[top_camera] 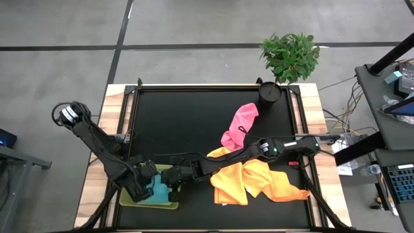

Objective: Fold microfiber towels
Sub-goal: Put the folded blue microfiber towel into the yellow bin

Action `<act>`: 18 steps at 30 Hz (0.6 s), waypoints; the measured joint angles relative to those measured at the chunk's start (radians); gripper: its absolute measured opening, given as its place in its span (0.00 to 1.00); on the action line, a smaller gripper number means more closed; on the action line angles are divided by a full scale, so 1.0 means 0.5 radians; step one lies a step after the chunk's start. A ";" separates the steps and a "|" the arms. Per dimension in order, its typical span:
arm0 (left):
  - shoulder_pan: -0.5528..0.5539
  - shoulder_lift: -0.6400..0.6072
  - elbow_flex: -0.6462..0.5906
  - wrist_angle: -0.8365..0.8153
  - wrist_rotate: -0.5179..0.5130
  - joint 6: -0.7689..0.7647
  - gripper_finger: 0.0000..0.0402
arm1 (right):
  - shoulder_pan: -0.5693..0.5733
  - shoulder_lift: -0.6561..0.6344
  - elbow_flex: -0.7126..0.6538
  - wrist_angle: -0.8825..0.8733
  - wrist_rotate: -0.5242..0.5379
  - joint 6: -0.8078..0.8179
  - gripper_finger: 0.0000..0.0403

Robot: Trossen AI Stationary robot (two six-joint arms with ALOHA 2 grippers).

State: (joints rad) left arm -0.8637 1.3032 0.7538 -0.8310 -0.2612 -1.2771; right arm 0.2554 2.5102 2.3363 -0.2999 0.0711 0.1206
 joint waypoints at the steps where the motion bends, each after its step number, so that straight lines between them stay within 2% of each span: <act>1: 0.001 0.014 -0.013 0.008 0.025 -0.001 0.02 | -0.001 0.021 0.000 0.017 0.000 0.008 0.03; 7: 0.001 0.080 -0.068 0.002 0.099 -0.016 0.02 | -0.006 0.064 -0.003 -0.054 -0.089 0.072 0.03; 18: 0.001 0.053 -0.058 -0.105 0.147 -0.051 0.02 | -0.009 0.040 -0.003 -0.167 -0.091 0.026 0.03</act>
State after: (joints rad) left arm -0.8635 1.3296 0.7248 -0.8837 -0.1875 -1.3027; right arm 0.2508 2.5301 2.3348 -0.3835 0.0257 0.1337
